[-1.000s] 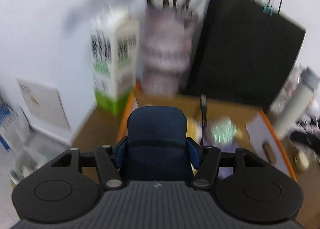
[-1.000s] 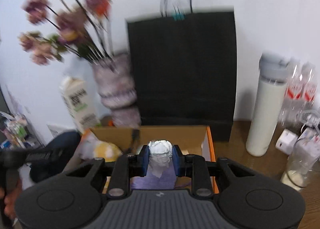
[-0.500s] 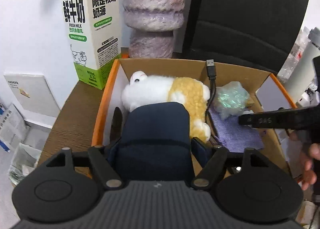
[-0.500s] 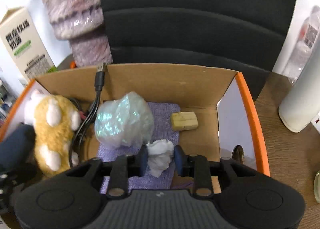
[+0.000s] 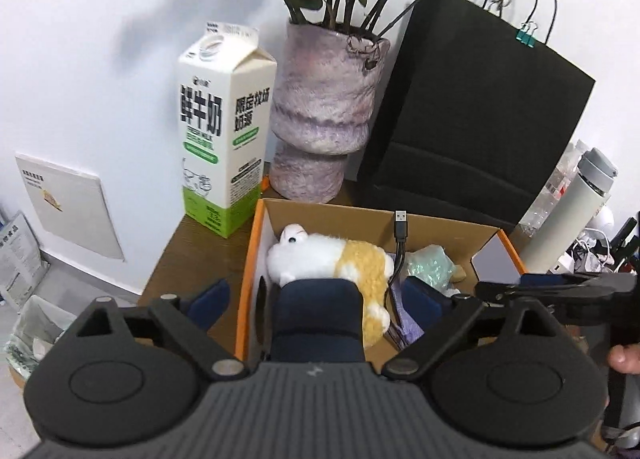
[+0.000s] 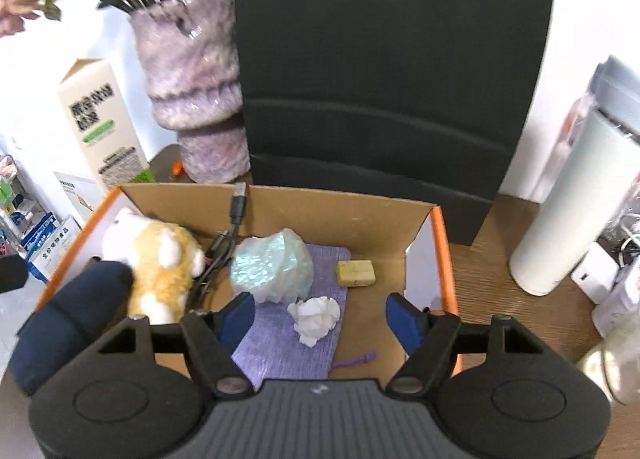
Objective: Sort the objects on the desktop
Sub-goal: 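Carry the navy pouch and tissue into the box and release them, then move both open tools back toward the remaining table items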
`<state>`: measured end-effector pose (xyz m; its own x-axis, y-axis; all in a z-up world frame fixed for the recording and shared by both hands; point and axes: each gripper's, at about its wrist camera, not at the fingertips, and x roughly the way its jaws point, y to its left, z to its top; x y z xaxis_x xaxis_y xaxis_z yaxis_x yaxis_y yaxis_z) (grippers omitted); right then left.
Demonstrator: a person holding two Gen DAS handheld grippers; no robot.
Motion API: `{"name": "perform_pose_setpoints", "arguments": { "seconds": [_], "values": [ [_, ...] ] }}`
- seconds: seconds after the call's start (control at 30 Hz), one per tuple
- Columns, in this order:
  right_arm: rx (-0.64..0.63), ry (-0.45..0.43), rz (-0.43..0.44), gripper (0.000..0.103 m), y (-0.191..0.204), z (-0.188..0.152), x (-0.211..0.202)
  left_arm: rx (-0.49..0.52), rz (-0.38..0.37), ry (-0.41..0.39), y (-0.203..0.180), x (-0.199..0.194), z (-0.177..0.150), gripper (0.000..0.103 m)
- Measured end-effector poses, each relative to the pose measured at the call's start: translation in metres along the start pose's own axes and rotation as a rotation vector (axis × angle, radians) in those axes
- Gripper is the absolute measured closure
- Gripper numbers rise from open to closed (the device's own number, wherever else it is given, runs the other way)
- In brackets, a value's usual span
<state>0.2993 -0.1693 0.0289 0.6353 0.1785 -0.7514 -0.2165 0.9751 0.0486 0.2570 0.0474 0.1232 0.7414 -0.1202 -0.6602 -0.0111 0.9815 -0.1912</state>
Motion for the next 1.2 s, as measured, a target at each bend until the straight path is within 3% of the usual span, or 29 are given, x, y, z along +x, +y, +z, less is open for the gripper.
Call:
{"name": "perform_pose_setpoints", "arguments": {
  "seconds": [0.13,0.37,0.5,0.6,0.73,1.0,1.2],
  "values": [
    [0.008,-0.022,0.005,0.030,0.001,-0.010,-0.029,0.009,0.001,-0.017,-0.001,-0.024,-0.011,0.006],
    [0.020,-0.075,0.067,0.027,0.013,-0.062,-0.077,-0.027,-0.004,-0.077,0.014,-0.075,-0.038,0.001],
    [0.050,-0.119,0.104,0.027,0.020,-0.105,-0.101,0.011,-0.015,-0.098,0.009,-0.093,-0.081,0.000],
    [0.041,-0.165,0.084,0.027,0.029,-0.141,-0.117,0.033,-0.007,-0.096,0.002,-0.099,-0.121,0.000],
    [0.075,-0.219,0.067,0.027,0.034,-0.190,-0.131,0.105,-0.010,-0.149,-0.019,-0.109,-0.173,0.000],
    [0.060,-0.200,0.024,0.027,0.044,-0.280,-0.152,0.086,0.011,-0.112,-0.030,-0.123,-0.253,0.000],
    [0.063,-0.184,-0.022,0.027,0.053,-0.318,-0.160,0.135,0.027,-0.105,-0.031,-0.136,-0.295,0.000]
  ]
}}
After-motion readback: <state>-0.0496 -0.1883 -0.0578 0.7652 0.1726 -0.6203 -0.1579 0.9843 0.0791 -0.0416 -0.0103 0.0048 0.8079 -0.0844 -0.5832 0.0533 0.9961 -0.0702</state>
